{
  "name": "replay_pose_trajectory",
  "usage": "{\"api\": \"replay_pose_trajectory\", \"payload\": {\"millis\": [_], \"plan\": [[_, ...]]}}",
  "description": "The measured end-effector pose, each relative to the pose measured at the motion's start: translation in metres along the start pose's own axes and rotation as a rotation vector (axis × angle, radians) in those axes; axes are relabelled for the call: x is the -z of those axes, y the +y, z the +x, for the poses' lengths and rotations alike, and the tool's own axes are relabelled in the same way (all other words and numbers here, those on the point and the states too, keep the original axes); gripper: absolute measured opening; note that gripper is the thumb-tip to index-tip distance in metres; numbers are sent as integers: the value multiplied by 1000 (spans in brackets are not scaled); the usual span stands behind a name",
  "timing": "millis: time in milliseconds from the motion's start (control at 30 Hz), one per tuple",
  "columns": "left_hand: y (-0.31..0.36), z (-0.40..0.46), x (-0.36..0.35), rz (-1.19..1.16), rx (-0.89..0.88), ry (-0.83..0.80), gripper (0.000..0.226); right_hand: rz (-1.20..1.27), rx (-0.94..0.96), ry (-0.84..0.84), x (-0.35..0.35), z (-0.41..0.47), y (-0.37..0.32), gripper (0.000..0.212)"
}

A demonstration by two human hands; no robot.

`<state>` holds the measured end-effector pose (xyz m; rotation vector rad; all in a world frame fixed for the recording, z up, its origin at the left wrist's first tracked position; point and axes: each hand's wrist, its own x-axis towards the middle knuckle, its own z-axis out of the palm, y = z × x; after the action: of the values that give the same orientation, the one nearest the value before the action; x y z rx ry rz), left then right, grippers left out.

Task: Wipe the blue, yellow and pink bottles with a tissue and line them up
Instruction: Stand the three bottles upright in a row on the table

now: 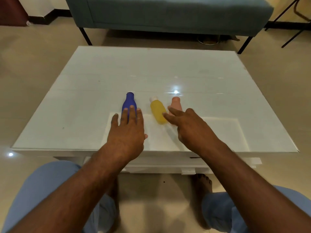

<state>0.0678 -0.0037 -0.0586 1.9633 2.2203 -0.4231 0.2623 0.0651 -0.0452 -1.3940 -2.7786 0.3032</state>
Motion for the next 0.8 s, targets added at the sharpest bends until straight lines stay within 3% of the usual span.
{"api": "replay_pose_trajectory", "payload": {"millis": [167, 267, 500, 600, 733, 800], "plan": [[-13, 1, -6, -61, 15, -112, 83, -1, 37, -70, -12, 9, -10, 65], [-13, 6, -9, -52, 14, -103, 83, -42, -31, -163, -15, 17, -14, 73], [-12, 11, -12, -29, 20, -83, 82, -143, 10, -247, -17, 24, -23, 72], [-11, 11, -11, -45, 17, -42, 82, -19, -55, -197, -13, 21, -19, 66], [3, 14, -8, -58, -101, 65, 81, -163, -41, -26, 1, 9, -3, 58], [15, 19, -9, -57, -188, 84, 79, -218, -71, -30, 2, 4, 5, 53]]}}
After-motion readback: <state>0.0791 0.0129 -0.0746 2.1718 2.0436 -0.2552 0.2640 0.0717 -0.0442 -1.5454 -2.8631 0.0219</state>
